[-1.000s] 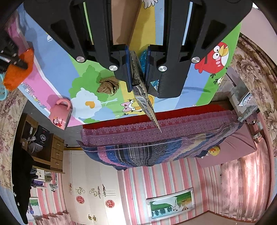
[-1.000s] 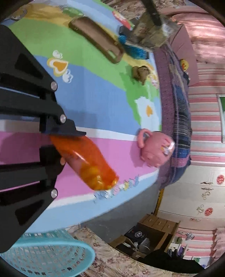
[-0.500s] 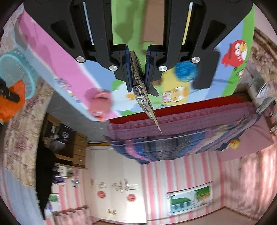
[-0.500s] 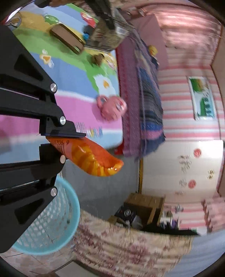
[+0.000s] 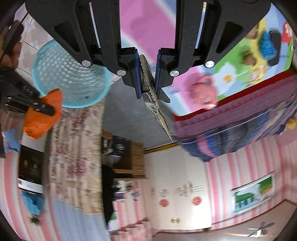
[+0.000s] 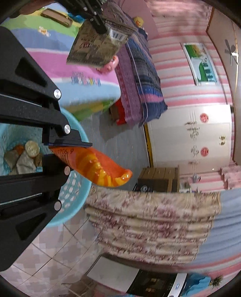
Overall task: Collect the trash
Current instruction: 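Carry the paper wrapper and orange bag over the blue basket, then open the left gripper to drop the wrapper while the right gripper drops the orange bag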
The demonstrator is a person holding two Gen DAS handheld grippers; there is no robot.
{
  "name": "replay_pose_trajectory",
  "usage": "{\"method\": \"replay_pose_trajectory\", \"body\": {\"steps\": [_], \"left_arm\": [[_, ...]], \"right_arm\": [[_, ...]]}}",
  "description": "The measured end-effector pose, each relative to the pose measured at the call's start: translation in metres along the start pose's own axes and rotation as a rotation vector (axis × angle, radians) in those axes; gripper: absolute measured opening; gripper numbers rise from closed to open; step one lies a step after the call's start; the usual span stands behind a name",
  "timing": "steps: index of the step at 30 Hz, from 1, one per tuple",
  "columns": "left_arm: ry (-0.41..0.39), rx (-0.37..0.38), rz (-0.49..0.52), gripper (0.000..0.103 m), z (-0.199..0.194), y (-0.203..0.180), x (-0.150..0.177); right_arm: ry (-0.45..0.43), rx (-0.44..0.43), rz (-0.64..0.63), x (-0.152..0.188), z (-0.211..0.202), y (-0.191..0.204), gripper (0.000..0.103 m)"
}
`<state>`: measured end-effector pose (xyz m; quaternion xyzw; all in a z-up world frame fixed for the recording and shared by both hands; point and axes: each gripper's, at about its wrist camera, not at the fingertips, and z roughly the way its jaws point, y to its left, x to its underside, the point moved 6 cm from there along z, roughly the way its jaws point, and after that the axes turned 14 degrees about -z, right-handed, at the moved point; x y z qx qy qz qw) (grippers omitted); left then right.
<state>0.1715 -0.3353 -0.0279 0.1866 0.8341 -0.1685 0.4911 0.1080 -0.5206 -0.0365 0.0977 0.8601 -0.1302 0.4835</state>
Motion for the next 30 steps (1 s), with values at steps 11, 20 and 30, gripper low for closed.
{"method": "replay_pose_trajectory", "body": {"steps": [11, 20, 30], "left_arm": [[0.097, 0.120, -0.029, 0.012, 0.049, -0.062, 0.021], [0.102, 0.036, -0.026, 0.064, 0.059, -0.052, 0.024], [0.029, -0.132, -0.067, 0.092, 0.037, 0.013, 0.005]], "right_arm": [[0.006, 0.064, 0.113, 0.015, -0.001, -0.050, 0.005], [0.026, 0.047, 0.099, 0.020, 0.010, -0.043, 0.005], [0.052, 0.002, 0.055, 0.020, 0.030, -0.019, 0.006]]}}
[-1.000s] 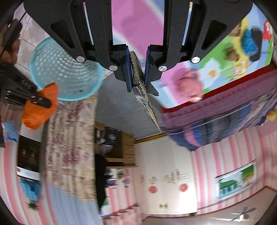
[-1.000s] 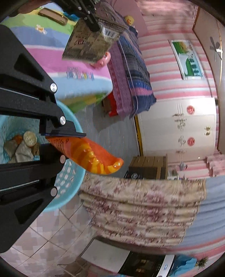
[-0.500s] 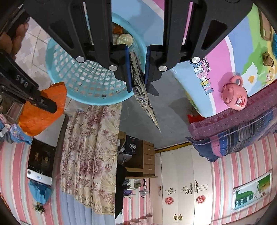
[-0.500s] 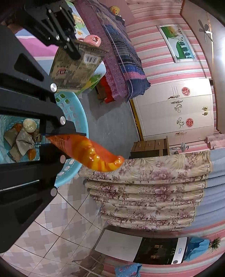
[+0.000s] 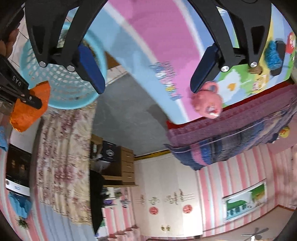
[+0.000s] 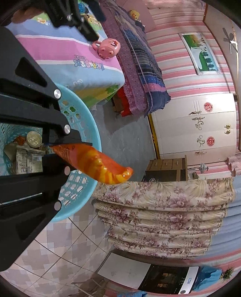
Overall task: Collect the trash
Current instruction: 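Open the left gripper to drop the wrapper while the right gripper drops the orange bag, then move both grippers back over the table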
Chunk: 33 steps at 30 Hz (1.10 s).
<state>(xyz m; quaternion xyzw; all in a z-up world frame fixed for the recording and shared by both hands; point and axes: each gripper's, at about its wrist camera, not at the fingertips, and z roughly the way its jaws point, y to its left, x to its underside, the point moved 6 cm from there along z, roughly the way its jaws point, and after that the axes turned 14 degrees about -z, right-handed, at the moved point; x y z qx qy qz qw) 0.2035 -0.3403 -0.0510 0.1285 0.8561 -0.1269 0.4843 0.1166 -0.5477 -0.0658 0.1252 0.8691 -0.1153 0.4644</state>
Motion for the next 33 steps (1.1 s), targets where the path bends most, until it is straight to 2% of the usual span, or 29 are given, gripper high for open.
{"method": "replay_pose_trajectory", "body": {"steps": [3, 7, 9, 10, 11, 13, 15, 17, 20, 24, 26, 33], "left_arm": [[-0.002, -0.037, -0.023, 0.093, -0.005, 0.023, -0.005], [-0.015, -0.084, -0.068, 0.094, -0.013, 0.057, -0.011], [-0.019, -0.105, -0.098, 0.095, -0.018, 0.077, -0.014], [-0.025, -0.122, -0.108, 0.095, -0.021, 0.088, -0.016], [-0.030, -0.138, -0.115, 0.096, -0.024, 0.097, -0.018], [-0.038, -0.164, -0.120, 0.096, -0.030, 0.114, -0.020], [-0.051, -0.193, -0.113, 0.096, -0.037, 0.129, -0.023], [-0.074, -0.237, -0.115, 0.097, -0.046, 0.149, -0.026], [-0.084, -0.276, -0.152, 0.097, -0.057, 0.181, -0.030], [-0.100, -0.337, -0.191, 0.097, -0.065, 0.222, -0.033], [-0.099, -0.364, -0.204, 0.097, -0.068, 0.241, -0.033], [-0.085, -0.422, -0.296, 0.097, -0.071, 0.312, -0.032]], "right_arm": [[0.011, -0.022, -0.006, 0.000, 0.006, 0.007, 0.006], [0.029, -0.009, -0.001, 0.002, 0.012, 0.009, 0.009], [0.028, 0.000, 0.006, 0.003, 0.012, 0.009, 0.031], [0.022, 0.007, 0.002, 0.003, 0.011, 0.009, 0.048], [0.022, 0.014, -0.001, 0.003, 0.011, 0.010, 0.053], [0.032, 0.023, -0.001, 0.004, 0.012, 0.009, 0.053], [0.036, 0.030, -0.005, 0.004, 0.012, 0.008, 0.062], [0.039, 0.047, -0.018, 0.003, 0.011, 0.008, 0.074], [0.037, 0.060, -0.031, 0.001, 0.009, 0.010, 0.081], [0.017, 0.062, -0.051, -0.007, 0.004, 0.017, 0.083], [-0.022, 0.051, -0.063, -0.017, -0.006, 0.026, 0.091], [-0.094, 0.003, -0.113, -0.041, -0.021, 0.065, 0.093]]}}
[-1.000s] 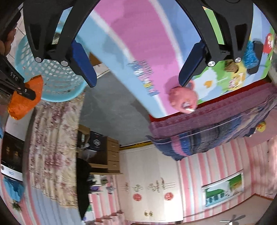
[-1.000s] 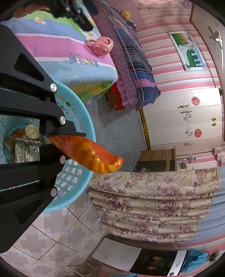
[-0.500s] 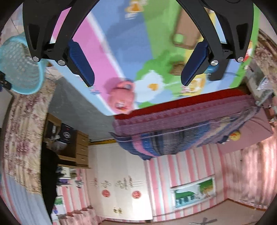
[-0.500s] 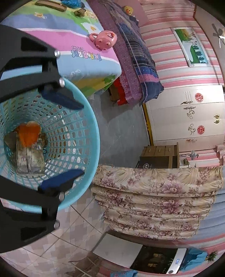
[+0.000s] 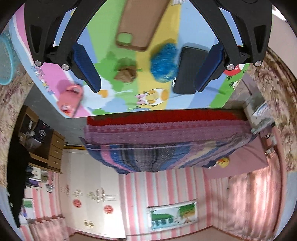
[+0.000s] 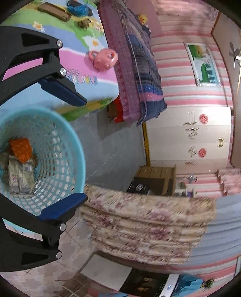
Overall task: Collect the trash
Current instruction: 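Move both grippers back over the table, then grasp the blue plastic bag with the left gripper and lift it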
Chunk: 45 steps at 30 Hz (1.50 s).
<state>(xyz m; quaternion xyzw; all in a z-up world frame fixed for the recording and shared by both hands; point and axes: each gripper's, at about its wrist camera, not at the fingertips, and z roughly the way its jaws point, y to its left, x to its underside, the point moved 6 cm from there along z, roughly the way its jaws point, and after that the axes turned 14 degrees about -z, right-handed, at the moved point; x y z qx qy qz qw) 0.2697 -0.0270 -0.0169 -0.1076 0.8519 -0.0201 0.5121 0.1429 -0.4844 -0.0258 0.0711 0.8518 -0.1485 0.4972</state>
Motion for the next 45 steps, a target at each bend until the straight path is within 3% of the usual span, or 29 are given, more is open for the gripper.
{"method": "replay_pose_trajectory", "body": {"steps": [8, 14, 17, 23, 25, 29, 32, 40, 45], "left_arm": [[0.038, -0.080, -0.062, 0.097, 0.030, 0.055, -0.001], [0.127, -0.105, -0.142, 0.097, 0.065, 0.092, 0.008], [0.166, -0.091, -0.157, 0.097, 0.080, 0.094, 0.017], [0.202, -0.052, -0.067, 0.096, 0.105, 0.071, 0.039], [0.254, -0.033, -0.072, 0.090, 0.118, 0.068, 0.047], [0.358, 0.035, -0.111, 0.046, 0.136, 0.065, 0.063], [0.338, 0.049, -0.125, 0.025, 0.128, 0.066, 0.058], [0.134, 0.004, -0.133, 0.022, 0.073, 0.090, 0.009], [0.062, -0.062, -0.132, 0.022, 0.057, 0.119, -0.012]], "right_arm": [[-0.051, -0.085, -0.084, -0.025, 0.000, 0.069, 0.094], [-0.084, -0.151, -0.158, -0.037, 0.000, 0.128, 0.096], [-0.094, -0.182, -0.186, -0.039, 0.002, 0.155, 0.097], [-0.075, -0.230, -0.215, -0.039, 0.015, 0.198, 0.098], [-0.066, -0.242, -0.207, -0.040, 0.021, 0.206, 0.098], [-0.049, -0.274, -0.178, -0.045, 0.035, 0.224, 0.098], [-0.046, -0.309, -0.185, -0.052, 0.044, 0.248, 0.098], [-0.048, -0.428, -0.272, -0.062, 0.057, 0.338, 0.098], [0.003, -0.477, -0.336, -0.052, 0.070, 0.388, 0.098]]}}
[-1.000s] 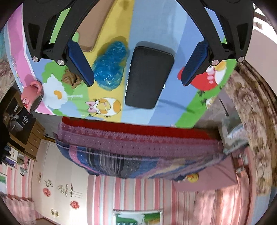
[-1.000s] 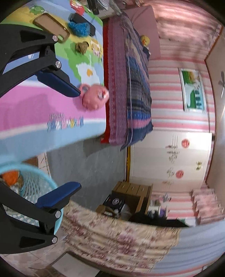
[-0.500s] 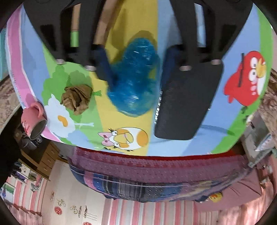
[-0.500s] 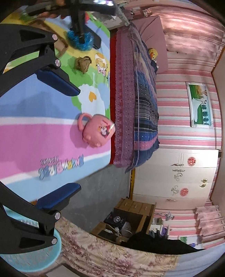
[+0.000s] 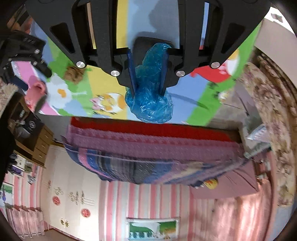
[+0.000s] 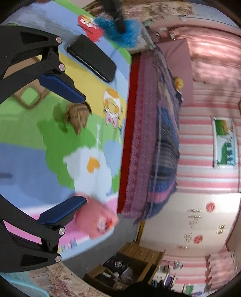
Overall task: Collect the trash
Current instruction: 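Grasp the blue plastic bag with the left gripper and lift it, then grasp the brown crumpled paper with the right gripper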
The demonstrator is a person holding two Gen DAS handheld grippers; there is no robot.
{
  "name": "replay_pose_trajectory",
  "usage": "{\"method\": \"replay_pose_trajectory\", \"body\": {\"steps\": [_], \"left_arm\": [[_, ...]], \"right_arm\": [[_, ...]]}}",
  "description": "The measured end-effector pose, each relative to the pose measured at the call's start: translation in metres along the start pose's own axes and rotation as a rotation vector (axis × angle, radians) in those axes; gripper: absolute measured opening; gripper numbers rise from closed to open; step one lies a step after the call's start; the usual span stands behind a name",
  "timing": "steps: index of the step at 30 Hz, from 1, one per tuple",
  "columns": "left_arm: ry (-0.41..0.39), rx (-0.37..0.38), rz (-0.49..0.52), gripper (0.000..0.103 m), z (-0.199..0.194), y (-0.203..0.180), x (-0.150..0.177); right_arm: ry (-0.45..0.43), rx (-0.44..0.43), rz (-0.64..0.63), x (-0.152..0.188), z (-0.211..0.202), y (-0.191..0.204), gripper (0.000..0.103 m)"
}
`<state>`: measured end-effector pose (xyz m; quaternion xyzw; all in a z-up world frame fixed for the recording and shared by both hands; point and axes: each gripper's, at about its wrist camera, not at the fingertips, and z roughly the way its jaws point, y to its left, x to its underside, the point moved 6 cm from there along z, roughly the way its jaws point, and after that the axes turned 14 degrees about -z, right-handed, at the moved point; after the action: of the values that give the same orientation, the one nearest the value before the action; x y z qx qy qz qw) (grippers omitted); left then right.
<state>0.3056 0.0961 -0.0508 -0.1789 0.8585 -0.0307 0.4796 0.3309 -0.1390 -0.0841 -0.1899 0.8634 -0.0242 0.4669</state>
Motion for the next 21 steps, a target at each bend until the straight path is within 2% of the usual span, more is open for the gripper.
{"method": "replay_pose_trajectory", "body": {"steps": [4, 9, 11, 12, 14, 16, 17, 18, 21], "left_arm": [[-0.007, -0.035, -0.072, 0.022, 0.002, 0.033, -0.014], [-0.018, -0.084, -0.080, 0.022, 0.007, 0.049, -0.022], [-0.021, -0.077, -0.088, 0.022, 0.006, 0.050, -0.023], [-0.023, -0.074, -0.087, 0.022, 0.006, 0.049, -0.024], [-0.029, -0.066, -0.079, 0.022, 0.004, 0.044, -0.023], [-0.038, -0.057, -0.070, 0.022, 0.001, 0.041, -0.024], [-0.044, -0.054, -0.064, 0.022, 0.000, 0.038, -0.024], [-0.051, -0.052, -0.057, 0.022, -0.003, 0.036, -0.025], [-0.062, -0.042, -0.049, 0.022, -0.007, 0.030, -0.025]], "right_arm": [[0.056, -0.025, -0.028, -0.001, 0.026, 0.019, 0.098], [0.085, -0.043, -0.070, -0.004, 0.047, 0.034, 0.096], [0.106, -0.061, -0.080, -0.004, 0.053, 0.038, 0.079], [0.116, -0.073, -0.082, -0.004, 0.056, 0.040, 0.075], [0.131, -0.112, -0.096, -0.002, 0.060, 0.045, 0.054], [0.117, -0.109, -0.104, -0.004, 0.059, 0.047, 0.048], [0.097, -0.102, -0.100, -0.005, 0.055, 0.047, 0.035], [0.073, -0.087, -0.088, -0.006, 0.049, 0.044, 0.029], [0.022, -0.068, -0.062, -0.007, 0.034, 0.035, 0.029]]}}
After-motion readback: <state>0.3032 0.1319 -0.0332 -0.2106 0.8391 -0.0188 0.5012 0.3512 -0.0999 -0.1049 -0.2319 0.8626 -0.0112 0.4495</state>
